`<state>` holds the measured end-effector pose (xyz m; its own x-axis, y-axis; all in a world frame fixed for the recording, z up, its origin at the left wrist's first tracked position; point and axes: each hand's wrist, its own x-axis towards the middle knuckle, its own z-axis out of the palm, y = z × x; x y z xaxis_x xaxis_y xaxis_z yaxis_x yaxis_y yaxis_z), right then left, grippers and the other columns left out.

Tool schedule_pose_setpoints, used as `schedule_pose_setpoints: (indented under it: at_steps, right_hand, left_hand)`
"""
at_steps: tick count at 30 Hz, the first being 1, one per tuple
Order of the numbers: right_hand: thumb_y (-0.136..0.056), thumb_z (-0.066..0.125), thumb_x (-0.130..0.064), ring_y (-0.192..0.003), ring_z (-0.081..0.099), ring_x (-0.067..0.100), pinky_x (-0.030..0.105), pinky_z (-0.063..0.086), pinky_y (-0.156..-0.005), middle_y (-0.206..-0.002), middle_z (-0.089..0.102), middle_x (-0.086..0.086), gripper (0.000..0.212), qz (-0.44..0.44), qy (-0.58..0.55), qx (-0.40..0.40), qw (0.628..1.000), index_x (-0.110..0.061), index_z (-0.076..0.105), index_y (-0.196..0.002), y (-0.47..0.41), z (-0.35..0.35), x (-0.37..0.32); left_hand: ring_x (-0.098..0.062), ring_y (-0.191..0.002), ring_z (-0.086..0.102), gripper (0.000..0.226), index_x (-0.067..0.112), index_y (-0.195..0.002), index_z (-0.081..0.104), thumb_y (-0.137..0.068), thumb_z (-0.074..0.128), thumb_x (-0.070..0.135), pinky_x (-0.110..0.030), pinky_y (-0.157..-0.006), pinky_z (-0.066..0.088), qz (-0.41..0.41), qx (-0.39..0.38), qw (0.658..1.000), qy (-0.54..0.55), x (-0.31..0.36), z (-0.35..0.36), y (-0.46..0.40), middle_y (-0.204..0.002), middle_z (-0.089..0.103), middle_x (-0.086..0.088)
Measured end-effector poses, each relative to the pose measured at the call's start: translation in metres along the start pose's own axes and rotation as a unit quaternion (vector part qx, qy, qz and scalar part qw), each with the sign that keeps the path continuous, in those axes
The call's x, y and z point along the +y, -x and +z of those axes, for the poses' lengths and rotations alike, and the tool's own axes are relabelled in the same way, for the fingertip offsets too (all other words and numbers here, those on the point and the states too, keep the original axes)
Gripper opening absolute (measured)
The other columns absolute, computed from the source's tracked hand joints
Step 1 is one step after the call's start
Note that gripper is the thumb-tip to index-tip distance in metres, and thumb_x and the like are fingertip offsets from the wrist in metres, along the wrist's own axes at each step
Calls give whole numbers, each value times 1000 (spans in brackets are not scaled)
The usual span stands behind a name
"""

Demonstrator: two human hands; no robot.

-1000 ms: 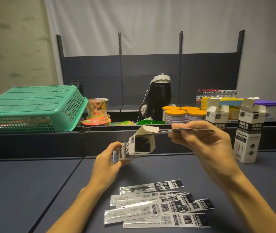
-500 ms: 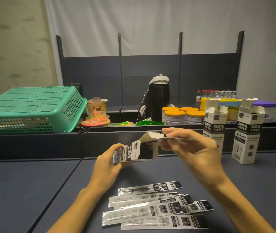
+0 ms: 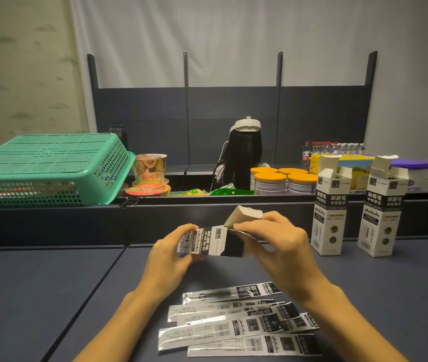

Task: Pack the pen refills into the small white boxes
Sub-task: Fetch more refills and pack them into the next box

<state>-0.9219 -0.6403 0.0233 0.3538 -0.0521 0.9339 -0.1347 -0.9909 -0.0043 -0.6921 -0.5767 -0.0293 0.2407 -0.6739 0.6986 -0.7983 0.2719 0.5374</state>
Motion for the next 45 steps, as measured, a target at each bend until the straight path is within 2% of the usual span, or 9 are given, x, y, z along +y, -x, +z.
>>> schedule_pose_setpoints:
  at_steps: [4,10,15,20,25,28,32,38,45]
  right_hand:
    - [-80,70,-14,-79,58,22,37,54,-60,-88,63,3,25,34,2,-21,999,-20,61,-102,1,6,-2]
    - [-80,67,-19,-91,50,16,25,46,-75,-94,68,-4,18,16,15,-19,1000,-10,71,-95,2,7,-2]
    - [-85,61,-24,-91,55,19,39,51,-69,-96,71,-6,21,20,24,-32,999,-13,72,-100,4,7,-2]
    - [-87,51,-28,-98,48,13,35,50,-70,-101,72,-5,31,61,40,-73,995,-17,72,-107,6,8,-2]
    - [-90,43,-28,-111,32,0,28,20,-84,-108,62,-14,32,109,66,-107,986,-34,54,-120,5,12,-7]
    - [-92,31,-33,-120,27,4,30,15,-90,-109,55,-13,32,143,89,-138,976,-31,52,-116,5,13,-12]
    - [-86,11,-42,-137,10,3,35,-3,-112,-119,52,-18,54,173,84,-218,957,-35,51,-121,6,11,-15]
    - [-81,6,-50,-136,1,-8,32,-23,-111,-119,49,-27,68,188,60,-242,950,-38,59,-121,7,10,-16]
    - [-89,24,-39,-129,21,11,39,-3,-112,-130,50,-20,51,148,100,-174,968,-40,52,-132,11,12,-18]
  left_hand:
    - [-6,-104,61,53,33,-120,57,-74,81,20,-27,-86,53,8,-11,1000,-5,1,1,1,-112,66,13]
    - [-6,-103,62,52,34,-119,57,-75,81,22,-29,-84,54,8,-9,1000,-5,0,2,0,-112,65,16]
    - [-2,-102,61,54,39,-116,55,-74,81,19,-25,-84,53,11,-8,1000,-10,2,1,0,-110,66,17]
    - [-2,-101,61,52,31,-120,57,-75,81,18,-24,-83,53,9,-18,1000,-20,0,1,0,-111,66,16]
    - [-5,-102,61,53,30,-123,56,-77,79,20,-27,-83,53,15,-17,999,-36,-1,1,0,-114,65,16]
    - [-7,-102,61,54,33,-123,54,-77,78,18,-31,-84,54,19,-21,998,-50,-3,2,1,-115,64,16]
    - [-7,-102,58,54,29,-122,56,-76,80,16,-18,-85,46,31,-19,997,-69,3,1,3,-116,63,12]
    - [-9,-106,56,57,25,-125,57,-74,81,18,-24,-92,43,41,-19,995,-92,2,1,4,-120,62,8]
    - [-9,-101,59,55,32,-122,55,-75,80,20,-34,-86,51,19,7,997,-79,-3,0,1,-114,64,13]
